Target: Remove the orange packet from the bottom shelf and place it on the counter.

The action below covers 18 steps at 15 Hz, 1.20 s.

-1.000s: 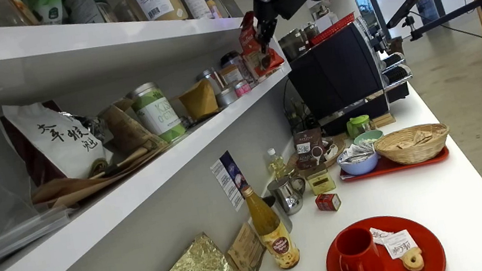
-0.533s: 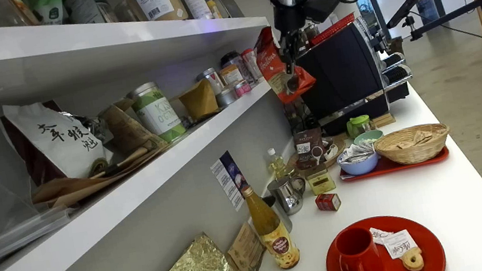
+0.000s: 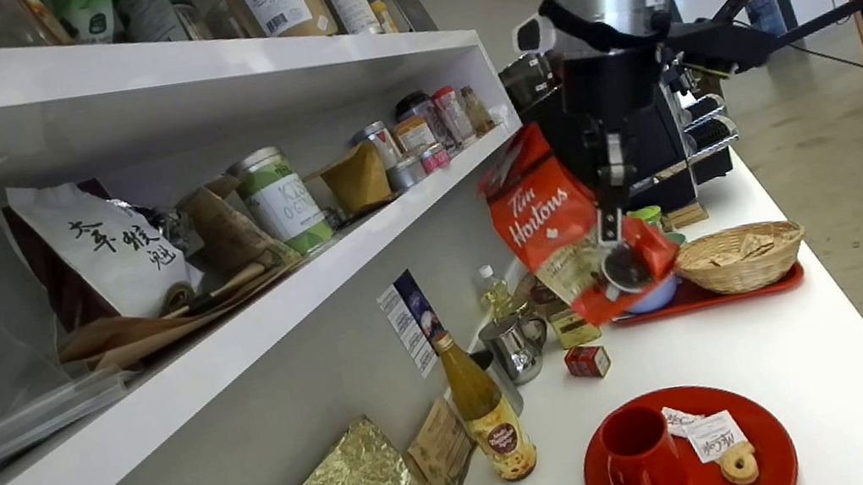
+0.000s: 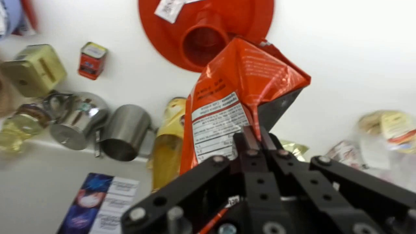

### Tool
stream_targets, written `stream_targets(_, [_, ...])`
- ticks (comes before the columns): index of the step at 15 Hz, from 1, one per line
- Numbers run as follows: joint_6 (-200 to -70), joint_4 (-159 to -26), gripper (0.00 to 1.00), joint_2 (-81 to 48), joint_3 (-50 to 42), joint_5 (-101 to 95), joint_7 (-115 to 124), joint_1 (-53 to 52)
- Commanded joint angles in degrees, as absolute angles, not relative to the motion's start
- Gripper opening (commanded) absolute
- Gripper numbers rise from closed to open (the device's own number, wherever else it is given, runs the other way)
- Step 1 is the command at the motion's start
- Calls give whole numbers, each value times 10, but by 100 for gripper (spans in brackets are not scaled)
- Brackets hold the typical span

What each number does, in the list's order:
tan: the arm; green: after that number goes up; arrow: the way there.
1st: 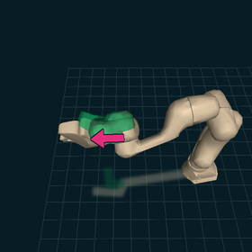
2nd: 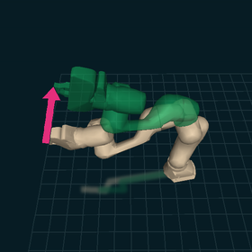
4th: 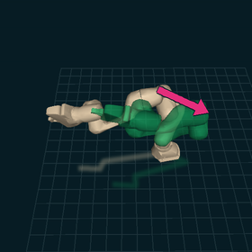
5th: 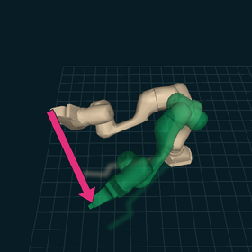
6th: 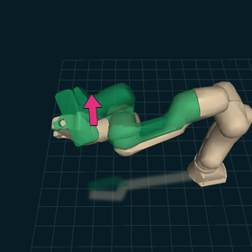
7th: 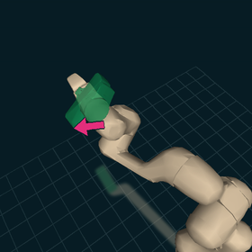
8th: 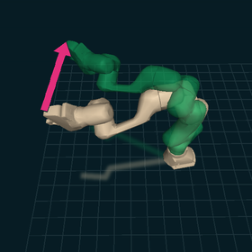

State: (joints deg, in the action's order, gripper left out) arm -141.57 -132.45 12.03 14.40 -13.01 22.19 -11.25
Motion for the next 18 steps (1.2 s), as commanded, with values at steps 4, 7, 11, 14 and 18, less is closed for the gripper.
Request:
stream_targets(4, [-1495, -1330, 1, -29, 236, -219, 283, -167])
stream_targets(7, [-1509, -1324, 1, -74, 220, -370, 392, -187])
stream_targets(11, [-1498, -1269, 1, -158, 194, -556, 544, -214])
stream_targets(14, [-1491, -1221, 1, -211, 186, -627, 614, -235])
stream_targets(18, [-1492, -1165, 1, -267, 179, -663, 659, -253])
